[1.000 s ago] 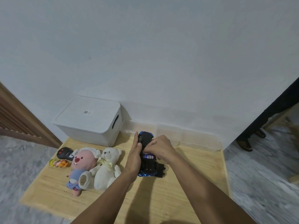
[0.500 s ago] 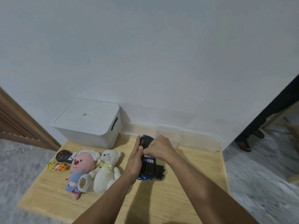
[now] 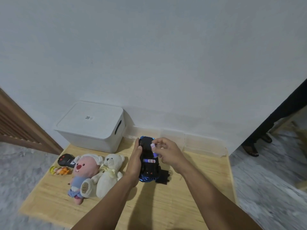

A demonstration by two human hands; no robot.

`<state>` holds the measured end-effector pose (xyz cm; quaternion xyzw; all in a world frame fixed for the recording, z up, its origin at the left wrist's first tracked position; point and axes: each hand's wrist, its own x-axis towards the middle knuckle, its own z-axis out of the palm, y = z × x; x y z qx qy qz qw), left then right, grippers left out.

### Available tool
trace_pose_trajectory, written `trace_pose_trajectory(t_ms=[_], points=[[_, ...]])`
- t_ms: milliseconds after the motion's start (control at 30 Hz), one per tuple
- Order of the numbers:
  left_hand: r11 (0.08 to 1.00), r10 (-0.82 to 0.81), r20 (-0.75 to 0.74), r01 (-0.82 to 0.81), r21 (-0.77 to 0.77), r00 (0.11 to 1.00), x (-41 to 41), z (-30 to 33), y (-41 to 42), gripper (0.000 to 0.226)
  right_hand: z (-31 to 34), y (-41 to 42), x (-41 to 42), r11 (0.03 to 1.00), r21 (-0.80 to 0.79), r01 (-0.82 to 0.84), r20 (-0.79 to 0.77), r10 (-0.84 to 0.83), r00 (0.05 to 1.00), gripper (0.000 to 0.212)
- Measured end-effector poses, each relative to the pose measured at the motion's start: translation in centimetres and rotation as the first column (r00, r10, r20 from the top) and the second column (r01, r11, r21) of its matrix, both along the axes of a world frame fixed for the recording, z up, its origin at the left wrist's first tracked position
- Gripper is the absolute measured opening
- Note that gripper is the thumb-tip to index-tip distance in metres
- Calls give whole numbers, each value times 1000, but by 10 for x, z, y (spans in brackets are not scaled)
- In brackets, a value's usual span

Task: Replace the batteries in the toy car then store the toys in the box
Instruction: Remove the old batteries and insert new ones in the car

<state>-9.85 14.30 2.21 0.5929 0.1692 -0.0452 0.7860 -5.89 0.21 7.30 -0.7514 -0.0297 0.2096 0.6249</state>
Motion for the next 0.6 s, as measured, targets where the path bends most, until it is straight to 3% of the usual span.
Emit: trace_pose_trajectory(t_ms=[67, 167, 267, 333, 433, 600], points=[[1000, 0, 15, 0, 18, 1000, 0, 1, 1, 38, 3, -6, 1, 988, 117, 105, -186, -82, 979, 25], [999, 20, 1, -20, 39, 1000, 2, 3, 2, 41, 3, -13, -1, 969, 167, 181, -308, -123, 943, 21], [998, 41, -6, -41, 44, 999, 4, 2, -1, 44, 1, -15, -4, 995, -55, 86, -273, -98, 957, 10], [999, 25, 10, -25, 43, 1000, 5, 2, -2, 48, -2, -14, -6, 986, -160, 38, -269, -80, 960, 15], [996, 41, 18, -42, 80, 999, 5, 2, -5, 47, -1, -11, -9, 983, -174, 64, -289, -113, 951, 23], [974, 68, 89, -85, 211, 994, 0, 5, -11, 43, -3, -6, -9, 980, -111, 165, -383, -196, 903, 14]])
